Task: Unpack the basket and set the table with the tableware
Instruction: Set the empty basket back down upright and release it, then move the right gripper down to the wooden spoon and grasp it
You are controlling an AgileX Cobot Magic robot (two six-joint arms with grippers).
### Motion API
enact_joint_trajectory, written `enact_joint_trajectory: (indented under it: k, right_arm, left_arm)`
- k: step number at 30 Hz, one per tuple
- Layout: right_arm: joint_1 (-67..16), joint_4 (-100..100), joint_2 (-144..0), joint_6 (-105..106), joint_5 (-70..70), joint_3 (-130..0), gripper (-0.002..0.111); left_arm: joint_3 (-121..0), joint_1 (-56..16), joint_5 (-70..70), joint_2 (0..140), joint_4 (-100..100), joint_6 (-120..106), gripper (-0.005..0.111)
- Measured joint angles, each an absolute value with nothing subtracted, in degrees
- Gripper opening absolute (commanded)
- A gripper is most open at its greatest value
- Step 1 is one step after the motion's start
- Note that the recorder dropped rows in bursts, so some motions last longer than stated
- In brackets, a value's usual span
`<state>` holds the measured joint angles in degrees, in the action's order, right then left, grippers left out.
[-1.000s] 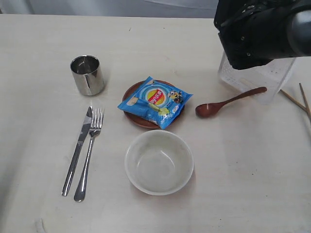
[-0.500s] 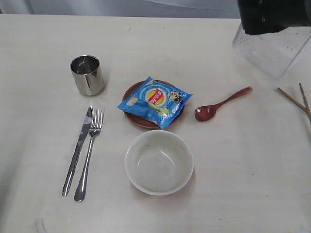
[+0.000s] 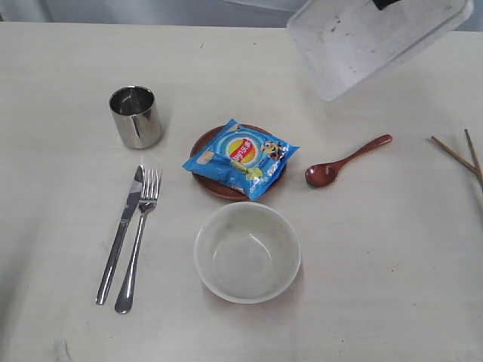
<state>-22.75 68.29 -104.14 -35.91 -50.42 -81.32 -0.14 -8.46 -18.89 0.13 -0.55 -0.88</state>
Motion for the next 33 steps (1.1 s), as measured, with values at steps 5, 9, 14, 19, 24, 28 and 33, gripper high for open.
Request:
enact_joint_trajectory:
  k: [5,9,14,19,24,28,33]
  right_arm:
    - [-18.51,45.77,-104.14,-32.9,-41.65,-84.04,0.0]
    - [-15.82,32.99,-105.15,-32.9,-37.9,-84.16,0.0]
    - [-14.3,19.72,-109.99,-30.42,-37.4,-84.16,0.0]
    - [-14.4,10.57,-114.21,-25.7,-36.91,-84.16,0.0]
    - [-14.4,9.8,-115.82,-23.74,-36.06,-84.16,0.009]
    - [-14.4,9.12,-115.82,-23.17,-35.21,-84.16,0.054]
    - [-14.4,9.69,-115.82,-22.47,-39.87,-85.4,0.054]
  left_arm:
    - [-0.14,-8.46,-18.89,0.13,-0.55,-0.88,0.0]
    - [-0.14,-8.46,-18.89,0.13,-0.55,-0.88,0.0]
    - [-0.14,-8.46,-18.89,0.13,-0.55,-0.88,0.0]
    - [-0.14,-8.46,-18.89,0.13,-0.55,-0.88,0.0]
    - [-0.14,-8.46,-18.89,0.13,-0.55,-0.88,0.0]
    - [-0.14,-8.46,-18.89,0.13,-0.55,-0.88,0.0]
    - [-0.14,-8.46,-18.89,0.13,-0.55,-0.88,0.0]
